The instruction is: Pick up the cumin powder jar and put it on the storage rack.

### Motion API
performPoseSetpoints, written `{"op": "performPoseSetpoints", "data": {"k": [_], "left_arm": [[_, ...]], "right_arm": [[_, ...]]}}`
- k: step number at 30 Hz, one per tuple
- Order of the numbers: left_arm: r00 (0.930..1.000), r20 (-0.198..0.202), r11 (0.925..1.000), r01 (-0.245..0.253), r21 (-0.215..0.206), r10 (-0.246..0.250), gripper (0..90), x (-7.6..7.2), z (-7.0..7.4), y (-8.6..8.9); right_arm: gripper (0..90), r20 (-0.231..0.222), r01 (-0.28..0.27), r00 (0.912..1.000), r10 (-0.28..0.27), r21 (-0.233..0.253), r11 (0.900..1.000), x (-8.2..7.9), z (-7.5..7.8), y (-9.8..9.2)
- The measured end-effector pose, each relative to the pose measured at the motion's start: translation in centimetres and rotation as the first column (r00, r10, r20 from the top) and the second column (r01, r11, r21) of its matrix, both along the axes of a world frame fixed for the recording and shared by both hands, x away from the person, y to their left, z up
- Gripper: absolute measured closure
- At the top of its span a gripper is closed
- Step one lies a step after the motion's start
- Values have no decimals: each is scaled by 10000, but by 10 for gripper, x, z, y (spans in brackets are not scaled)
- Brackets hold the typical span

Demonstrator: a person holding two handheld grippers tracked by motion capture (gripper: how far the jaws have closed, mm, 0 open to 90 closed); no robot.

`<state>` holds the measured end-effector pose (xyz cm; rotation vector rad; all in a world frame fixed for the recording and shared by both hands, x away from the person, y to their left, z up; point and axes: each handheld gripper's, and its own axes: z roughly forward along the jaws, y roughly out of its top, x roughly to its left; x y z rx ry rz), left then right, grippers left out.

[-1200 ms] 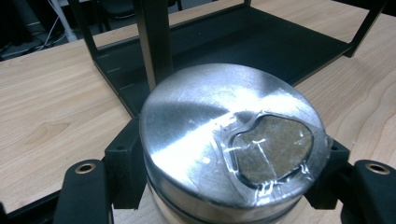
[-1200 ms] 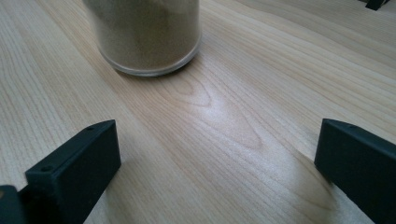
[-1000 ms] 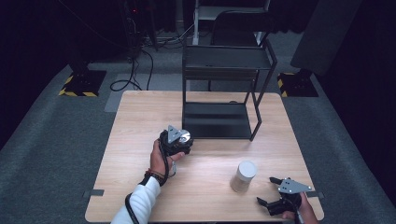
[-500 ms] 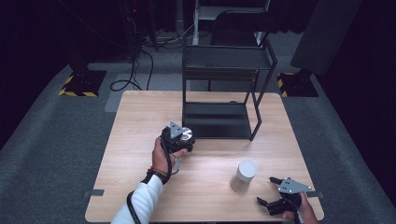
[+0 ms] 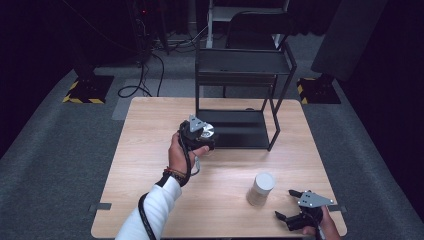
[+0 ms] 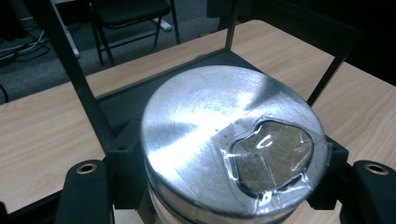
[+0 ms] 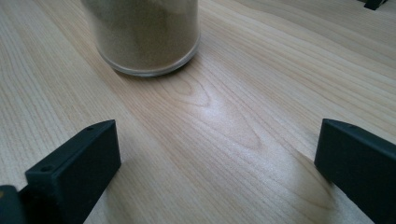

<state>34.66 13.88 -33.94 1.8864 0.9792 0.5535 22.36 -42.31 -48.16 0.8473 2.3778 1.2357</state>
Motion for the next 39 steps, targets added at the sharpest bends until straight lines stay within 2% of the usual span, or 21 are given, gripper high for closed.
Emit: {"op": "performPoseSetpoints", "data": {"k": [3,14,26,33,39], "left_arm": [[10000,90,10000,12,-85,-11,315,5,14,-2],[9980,616,9997,137,202,-149,315,15,67,-18],[9957,814,9989,427,178,-440,315,29,125,-29],[9936,962,9981,580,229,-599,315,34,147,-35],[9925,1025,9977,640,226,-660,316,42,161,-38]], "right_arm": [[0,0,-3,10000,3,-1,10000,0,0,0],[0,4,3,10000,-3,16,10000,0,0,0],[0,4,3,10000,-3,5,10000,0,0,0],[0,4,-6,10000,6,8,10000,0,0,0],[0,-2,-10,10000,10,1,10000,0,0,0]]}}
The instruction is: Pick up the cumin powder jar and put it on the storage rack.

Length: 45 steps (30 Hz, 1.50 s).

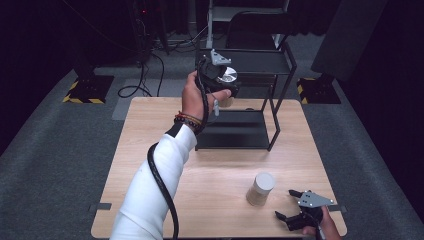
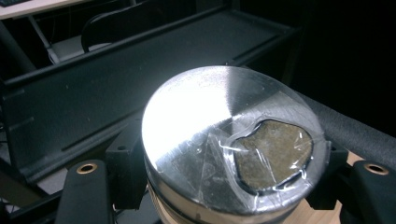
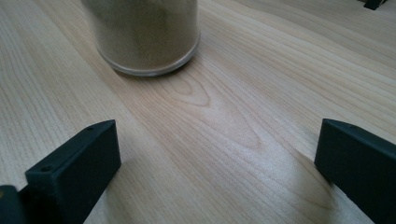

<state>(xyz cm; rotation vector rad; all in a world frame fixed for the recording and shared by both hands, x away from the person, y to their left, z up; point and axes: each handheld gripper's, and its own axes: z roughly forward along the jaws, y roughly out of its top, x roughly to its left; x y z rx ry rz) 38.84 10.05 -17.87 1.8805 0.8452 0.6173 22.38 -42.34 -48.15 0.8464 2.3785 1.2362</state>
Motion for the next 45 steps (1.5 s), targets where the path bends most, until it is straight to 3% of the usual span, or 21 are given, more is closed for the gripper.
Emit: {"op": "performPoseSetpoints", "data": {"k": [15,27,45], "left_arm": [[9996,165,9997,211,110,-212,316,15,31,-4],[9986,165,9987,498,110,-500,316,35,41,-13],[9987,376,9991,328,283,-339,316,71,54,-25]], "right_arm": [[0,5,28,10000,-28,-2,10000,0,0,0],[0,11,42,10000,-42,3,10000,0,0,0],[0,9,73,10000,-73,5,10000,0,0,0]]}}
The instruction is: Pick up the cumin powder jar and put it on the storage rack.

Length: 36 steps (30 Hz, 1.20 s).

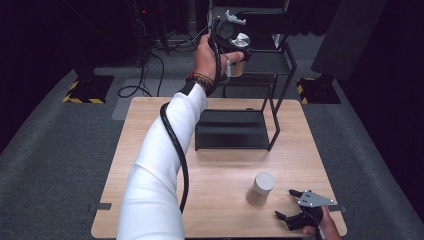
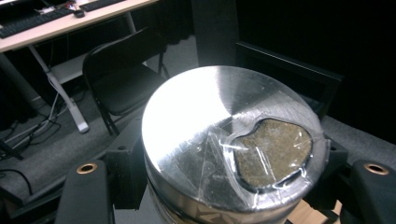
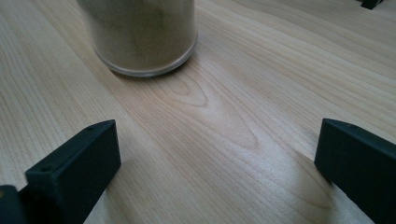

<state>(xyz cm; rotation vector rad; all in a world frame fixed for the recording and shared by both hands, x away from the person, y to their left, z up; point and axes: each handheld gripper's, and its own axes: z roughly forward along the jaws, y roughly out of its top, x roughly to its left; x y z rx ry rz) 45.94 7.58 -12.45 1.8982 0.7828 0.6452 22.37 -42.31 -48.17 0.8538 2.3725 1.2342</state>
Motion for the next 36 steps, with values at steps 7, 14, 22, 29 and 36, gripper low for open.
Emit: {"op": "performPoseSetpoints", "data": {"k": [7,14,22,29,36], "left_arm": [[9999,127,9999,-51,103,50,316,16,-1,-3],[9996,246,9999,-111,-8,111,316,31,-4,-2],[9999,104,9999,-131,-72,131,315,44,-12,0],[9999,105,9997,-42,-251,44,315,51,-18,2],[9998,173,9989,8,-462,0,303,52,-22,5]], "right_arm": [[0,1,52,10000,-52,0,10000,-1,0,1],[0,4,106,9999,-106,-3,9999,-1,0,1],[0,12,228,9997,-228,-2,9997,-3,0,2],[0,14,227,9997,-227,-4,9997,-3,0,2],[0,14,228,9997,-228,-3,9997,-3,0,2]]}}
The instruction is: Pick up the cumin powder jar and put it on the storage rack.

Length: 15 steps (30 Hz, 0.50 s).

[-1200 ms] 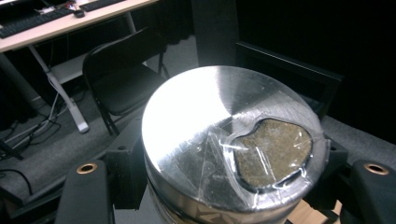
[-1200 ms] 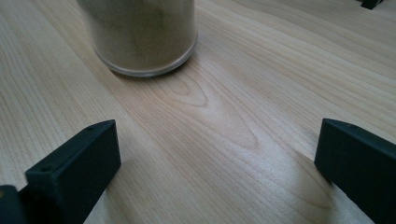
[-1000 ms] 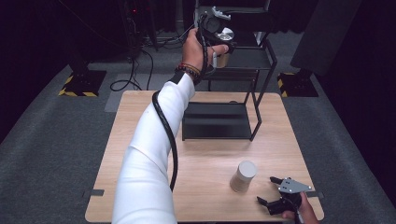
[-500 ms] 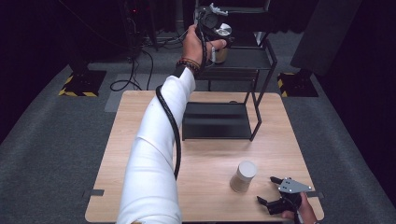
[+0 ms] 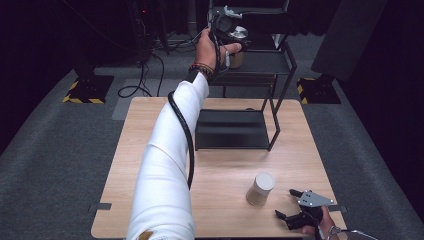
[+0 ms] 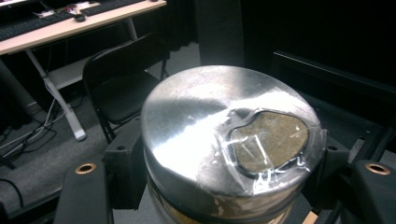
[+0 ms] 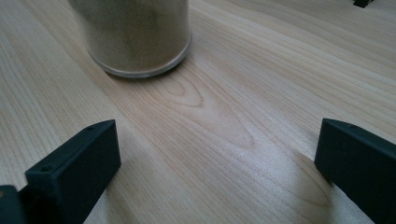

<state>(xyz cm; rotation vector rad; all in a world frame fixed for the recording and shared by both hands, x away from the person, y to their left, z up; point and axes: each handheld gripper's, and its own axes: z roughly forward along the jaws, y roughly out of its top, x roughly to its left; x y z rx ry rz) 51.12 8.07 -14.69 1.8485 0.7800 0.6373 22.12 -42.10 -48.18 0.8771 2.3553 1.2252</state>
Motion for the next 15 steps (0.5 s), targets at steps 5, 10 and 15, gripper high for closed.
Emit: {"op": "performPoseSetpoints", "data": {"k": [5,10,15], "left_arm": [[9998,86,9998,-169,-69,170,189,-5,2,-2],[9993,241,9992,-280,-303,287,76,-14,5,1],[9992,326,9987,-224,-456,239,33,-26,9,7]], "right_arm": [[0,-4,3,10000,-3,3,10000,0,0,0],[0,-3,0,10000,0,3,10000,0,0,0],[0,-1,-3,10000,3,4,10000,0,0,0]]}}
